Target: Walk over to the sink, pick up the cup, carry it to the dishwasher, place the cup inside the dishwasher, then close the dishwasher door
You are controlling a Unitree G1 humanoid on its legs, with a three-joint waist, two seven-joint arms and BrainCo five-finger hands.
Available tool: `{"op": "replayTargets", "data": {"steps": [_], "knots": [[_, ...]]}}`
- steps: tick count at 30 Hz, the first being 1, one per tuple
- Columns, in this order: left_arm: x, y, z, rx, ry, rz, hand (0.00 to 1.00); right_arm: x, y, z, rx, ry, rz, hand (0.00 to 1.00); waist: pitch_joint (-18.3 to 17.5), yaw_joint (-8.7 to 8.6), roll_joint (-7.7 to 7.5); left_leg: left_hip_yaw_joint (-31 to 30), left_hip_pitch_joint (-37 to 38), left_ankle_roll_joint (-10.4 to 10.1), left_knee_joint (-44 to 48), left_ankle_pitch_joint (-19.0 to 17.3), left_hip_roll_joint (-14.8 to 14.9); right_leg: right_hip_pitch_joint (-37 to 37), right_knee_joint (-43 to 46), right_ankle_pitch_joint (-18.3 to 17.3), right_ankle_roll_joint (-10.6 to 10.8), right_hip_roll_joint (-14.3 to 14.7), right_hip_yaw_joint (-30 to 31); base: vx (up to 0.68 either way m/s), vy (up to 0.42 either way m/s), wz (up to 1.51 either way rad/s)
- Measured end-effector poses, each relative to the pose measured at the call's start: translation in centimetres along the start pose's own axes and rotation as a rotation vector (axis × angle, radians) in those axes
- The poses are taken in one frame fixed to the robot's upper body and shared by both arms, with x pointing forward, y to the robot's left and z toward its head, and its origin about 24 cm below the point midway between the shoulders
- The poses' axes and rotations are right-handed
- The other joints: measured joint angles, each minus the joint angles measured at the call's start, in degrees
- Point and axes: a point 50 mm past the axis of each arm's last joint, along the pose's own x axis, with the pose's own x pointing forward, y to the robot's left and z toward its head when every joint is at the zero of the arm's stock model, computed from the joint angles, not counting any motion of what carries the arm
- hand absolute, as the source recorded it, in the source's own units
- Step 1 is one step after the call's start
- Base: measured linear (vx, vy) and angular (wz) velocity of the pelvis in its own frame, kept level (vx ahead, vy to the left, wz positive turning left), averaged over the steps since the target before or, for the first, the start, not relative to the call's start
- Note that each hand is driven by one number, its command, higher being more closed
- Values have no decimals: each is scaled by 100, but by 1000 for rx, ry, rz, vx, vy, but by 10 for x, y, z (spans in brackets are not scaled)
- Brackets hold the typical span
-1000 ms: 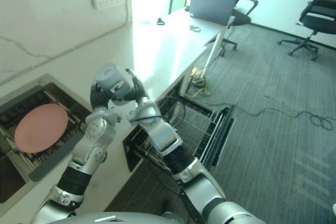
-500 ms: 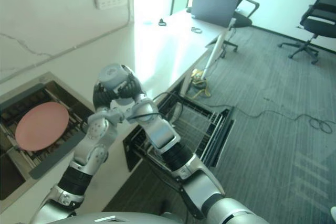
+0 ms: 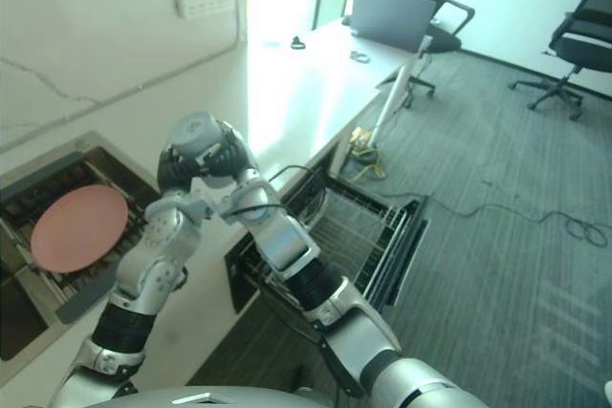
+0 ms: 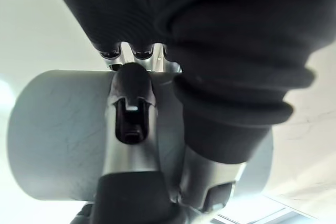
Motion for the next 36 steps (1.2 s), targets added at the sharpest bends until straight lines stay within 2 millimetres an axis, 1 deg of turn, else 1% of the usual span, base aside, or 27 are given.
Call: {"op": "replayTargets", "data": {"steps": [6,8,11,12,15,17,19,22,24,25,27,28,30,33,34,35,36], "knots": [[-1,0,6,-7,-17,-10,100,-2,4,3,-4,-29,-30,100,0,-21,2,-75,-5,-9,-1,12,8,38,-1,-16,-18,3,-71,-1,0,6],[-1,0,9,-17,-32,-21,100,-2,4,5,37,-47,-49,100,-1,-17,3,-76,-4,-9,0,12,8,40,-1,-17,-21,3,-72,0,0,0],[0,1,12,-30,-51,-38,100,-2,5,3,151,-57,-73,100,-1,-14,5,-87,-6,-13,0,17,8,43,-1,-22,-26,3,-82,0,0,0],[0,0,12,-33,-56,-44,0,-3,5,3,176,-60,-81,100,-2,-13,6,-90,-7,-13,0,17,8,44,-1,-23,-28,3,-85,0,0,0],[-3,-4,20,-54,-95,-95,0,-4,0,4,293,-88,-134,100,-3,-16,11,-94,-7,-13,-1,17,8,46,-1,-30,-36,2,-89,0,0,0],[-4,-7,25,-60,-121,-142,0,-5,-4,9,340,-132,-189,100,-9,-23,31,-95,-7,-14,-3,17,8,47,0,-38,-45,2,-91,0,0,0],[-3,-13,30,-61,-141,-190,0,-5,-11,13,387,-160,-256,100,-8,-22,58,-96,-7,-14,-2,17,8,47,0,-38,-45,2,-91,0,0,0],[-2,-25,39,-81,-160,-300,0,-6,-29,18,408,-229,-414,100,-12,-40,112,-83,-5,-14,-6,17,7,40,-1,-63,-76,3,-80,-3,2,-1],[-8,-33,41,-96,-155,-378,0,-11,-52,23,385,-293,-578,100,-13,-67,141,-44,-7,-19,-13,12,8,10,-1,-87,-74,9,-45,-5,2,-8],[-8,-33,41,-99,-153,-391,0,-13,-59,26,381,-317,-622,100,-19,-69,150,-18,-17,-21,-16,10,10,-18,-1,-87,-74,13,-22,0,0,-19],[-8,-32,43,-107,-158,-392,0,-26,-90,35,415,-420,-804,100,-16,-99,206,81,-8,-30,-17,-14,26,-66,-1,-83,-72,35,80,6,3,-20],[-7,-30,43,-109,-159,-388,0,-30,-97,36,417,-441,-845,100,-21,-125,227,82,-4,-29,-18,-18,27,-65,-1,-83,-71,36,81,19,13,-8],[-6,-27,46,-109,-175,-378,0,-45,-126,37,429,-511,-1006,100,-21,-186,301,126,25,-30,-37,-33,29,-67,0,-43,-13,43,114,21,19,-8],[-3,-21,50,-122,-181,-360,0,-63,-147,26,465,-550,-1140,100,-40,-192,347,256,108,-38,-100,-49,41,-90,0,-28,-4,82,254,11,17,-22],[0,-15,54,-141,-199,-335,0,-71,-152,22,523,-577,-1170,100,-48,-237,359,341,98,-33,-100,-63,41,-149,1,-10,-6,93,331,5,14,-29],[0,-14,55,-145,-202,-331,0,-73,-153,21,533,-582,-1174,100,-47,-237,362,363,99,-32,-100,-67,42,-161,1,-5,-4,97,358,-7,9,-27],[0,-11,56,-159,-208,-319,0,-81,-157,17,563,-599,-1201,100,-50,-239,370,403,90,-34,-95,-82,44,-197,2,4,-6,107,406,-6,9,-17]]}}
